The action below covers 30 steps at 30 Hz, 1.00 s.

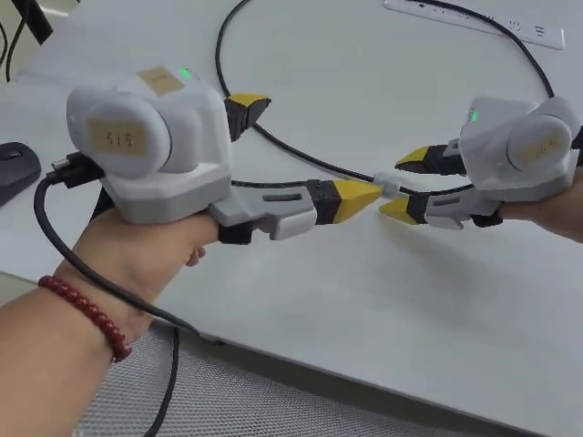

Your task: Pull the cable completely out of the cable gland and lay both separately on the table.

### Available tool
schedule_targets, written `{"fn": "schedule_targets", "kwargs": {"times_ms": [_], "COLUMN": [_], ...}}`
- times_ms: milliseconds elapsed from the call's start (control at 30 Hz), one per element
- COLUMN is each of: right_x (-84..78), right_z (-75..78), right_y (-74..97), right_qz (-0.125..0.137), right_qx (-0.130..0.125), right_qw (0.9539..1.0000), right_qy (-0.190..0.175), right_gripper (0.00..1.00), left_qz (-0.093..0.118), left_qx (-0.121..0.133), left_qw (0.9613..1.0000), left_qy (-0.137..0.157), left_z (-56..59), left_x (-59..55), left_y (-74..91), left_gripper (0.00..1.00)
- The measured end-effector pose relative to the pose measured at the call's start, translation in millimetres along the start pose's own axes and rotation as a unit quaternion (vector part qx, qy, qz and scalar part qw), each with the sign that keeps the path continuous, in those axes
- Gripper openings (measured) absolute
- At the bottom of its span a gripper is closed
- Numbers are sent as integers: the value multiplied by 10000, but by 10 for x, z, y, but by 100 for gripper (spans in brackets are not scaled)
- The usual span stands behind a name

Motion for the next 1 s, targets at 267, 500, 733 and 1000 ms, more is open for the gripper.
{"fn": "schedule_targets", "kwargs": {"times_ms": [267, 500, 733, 1000], "right_x": [-32, -32, -44, -38], "right_z": [-2, 5, 35, 68], "right_y": [-24, -44, -26, -29], "right_qz": [-33, 2, -1, 18], "right_qx": [125, 216, 228, 260], "right_qw": [9996, 9986, 9984, 9986], "right_qy": [-266, -483, -517, -468], "right_gripper": [26, 18, 9, 9], "left_qz": [-23, -8, -16, -39], "left_qx": [19, 18, 20, 13], "left_qw": [10000, 10000, 10000, 10000], "left_qy": [-7, -4, -14, -17], "left_z": [-13, -13, -18, -17], "left_x": [-4, 1, -1, -9], "left_y": [3, 4, 4, -1], "left_gripper": [91, 92, 91, 91]}}
Point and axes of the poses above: the centre of the closed fingertips' face, and the gripper's own axes: y roughly backward along the fingers, z roughly to its right, x roughly out of its top, the point moved 8 cm from there along y, roughly backward along the fingers, and after that the axes turned 9 degrees about y, right-handed, at the moved point
